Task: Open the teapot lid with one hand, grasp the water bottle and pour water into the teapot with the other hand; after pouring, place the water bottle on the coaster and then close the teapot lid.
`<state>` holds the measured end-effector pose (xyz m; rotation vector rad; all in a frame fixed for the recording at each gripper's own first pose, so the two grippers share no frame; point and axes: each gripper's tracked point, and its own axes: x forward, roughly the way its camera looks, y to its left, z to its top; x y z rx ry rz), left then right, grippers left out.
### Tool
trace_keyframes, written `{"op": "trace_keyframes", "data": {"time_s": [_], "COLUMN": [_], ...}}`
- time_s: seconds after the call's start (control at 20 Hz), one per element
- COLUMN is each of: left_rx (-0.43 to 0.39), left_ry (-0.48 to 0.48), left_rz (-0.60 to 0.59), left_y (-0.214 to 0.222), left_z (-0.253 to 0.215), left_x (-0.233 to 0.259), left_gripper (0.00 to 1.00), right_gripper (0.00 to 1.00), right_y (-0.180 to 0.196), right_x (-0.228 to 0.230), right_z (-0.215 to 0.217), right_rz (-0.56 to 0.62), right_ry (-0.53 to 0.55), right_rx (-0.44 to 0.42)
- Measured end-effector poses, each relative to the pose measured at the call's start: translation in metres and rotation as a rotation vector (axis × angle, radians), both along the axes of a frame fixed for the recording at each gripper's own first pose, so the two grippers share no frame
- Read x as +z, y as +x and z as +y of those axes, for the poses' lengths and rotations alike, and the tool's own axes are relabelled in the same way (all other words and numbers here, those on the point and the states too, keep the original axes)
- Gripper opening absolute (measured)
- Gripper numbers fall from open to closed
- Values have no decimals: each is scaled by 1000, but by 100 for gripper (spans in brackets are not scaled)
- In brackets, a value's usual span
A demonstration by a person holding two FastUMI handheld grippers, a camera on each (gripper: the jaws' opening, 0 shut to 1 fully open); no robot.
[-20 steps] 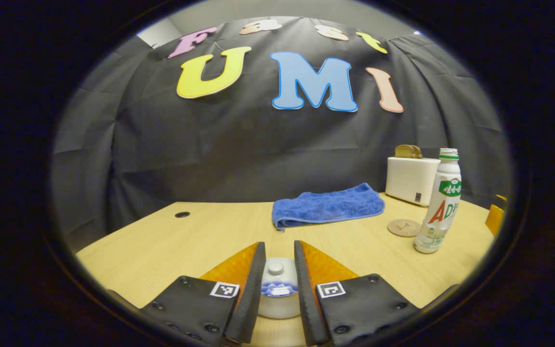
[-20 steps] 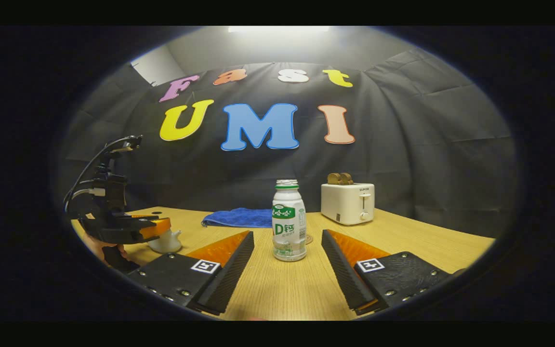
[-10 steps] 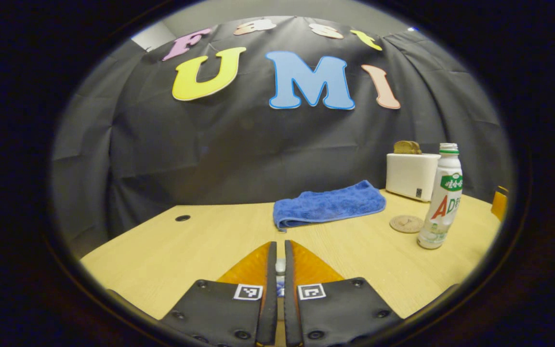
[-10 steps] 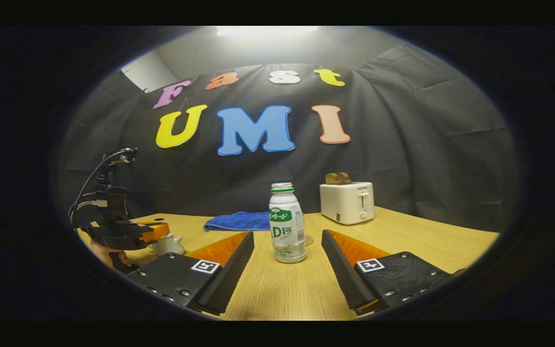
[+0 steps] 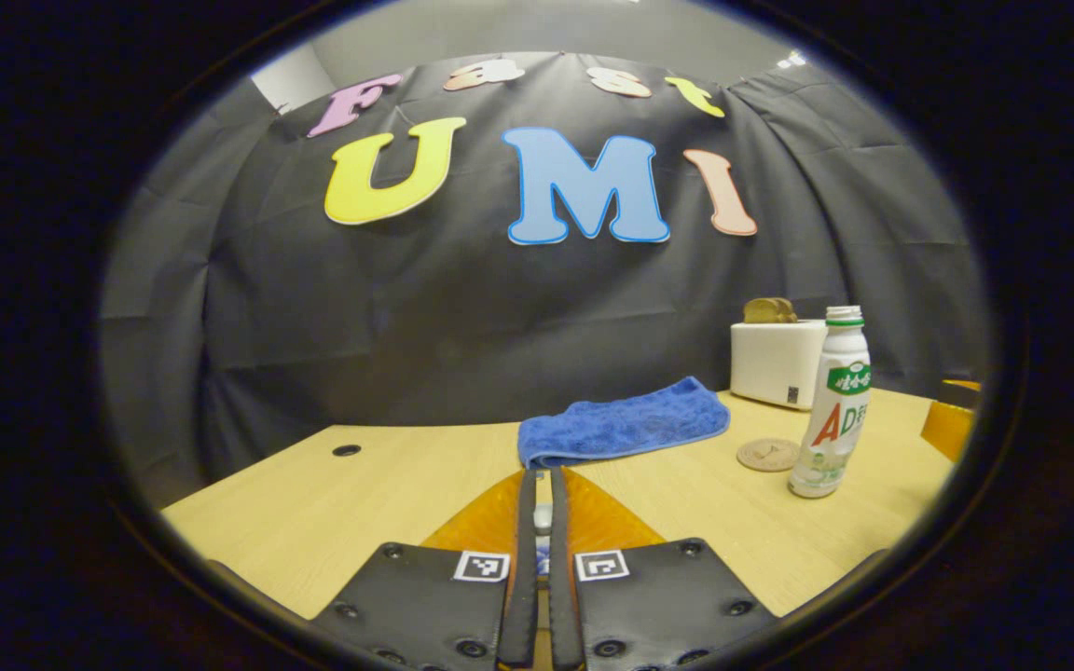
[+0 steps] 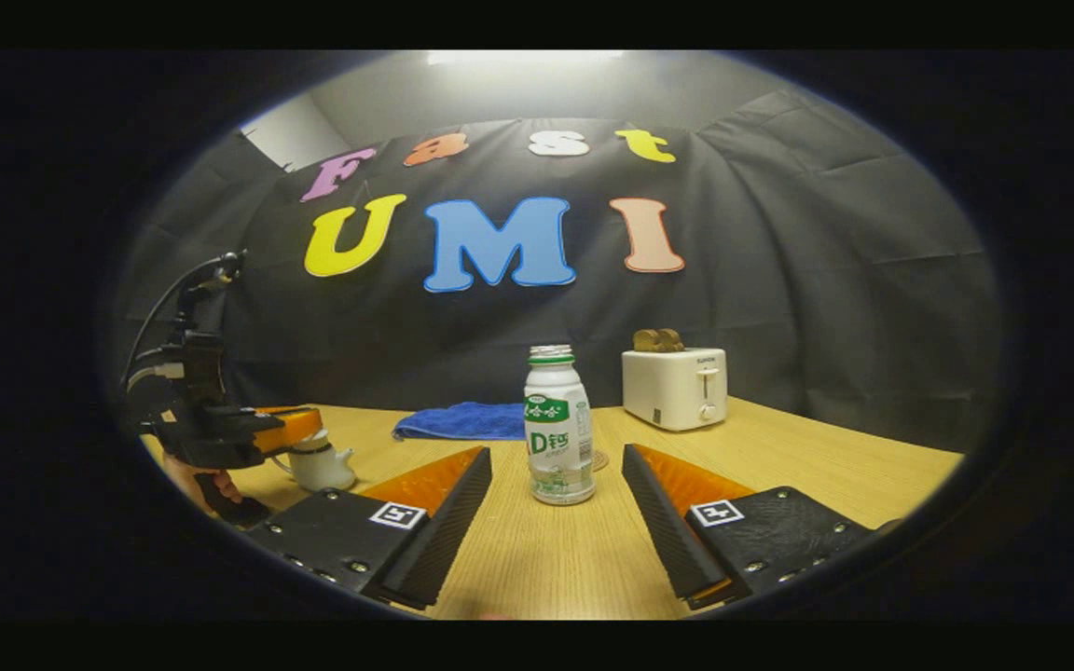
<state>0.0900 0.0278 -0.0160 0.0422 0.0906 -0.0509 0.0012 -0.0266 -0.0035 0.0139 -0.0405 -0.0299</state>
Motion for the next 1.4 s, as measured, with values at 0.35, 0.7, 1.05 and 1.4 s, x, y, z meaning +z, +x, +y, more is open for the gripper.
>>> {"op": "trace_keyframes", "data": {"time_s": [0.35,0.7,1.05,1.4], "left_rx": [-32,-48,-46,-91], "left_ry": [-63,-20,-9,-50], "left_rz": [-109,-153,-185,-182], "left_y": [-66,-75,-77,-103], "left_z": [-2,-12,-11,-13], "left_x": [37,34,41,56], "left_gripper": [15,12,8,12], "right_gripper": [88,88,99,99], "right_y": [22,75,102,138], "right_x": [6,2,-22,-27], "right_z": [-14,-7,-5,-6], "right_rz": [20,47,132,154], "right_ry": [-1,-64,-83,-82], "right_rx": [-19,6,21,-6]}}
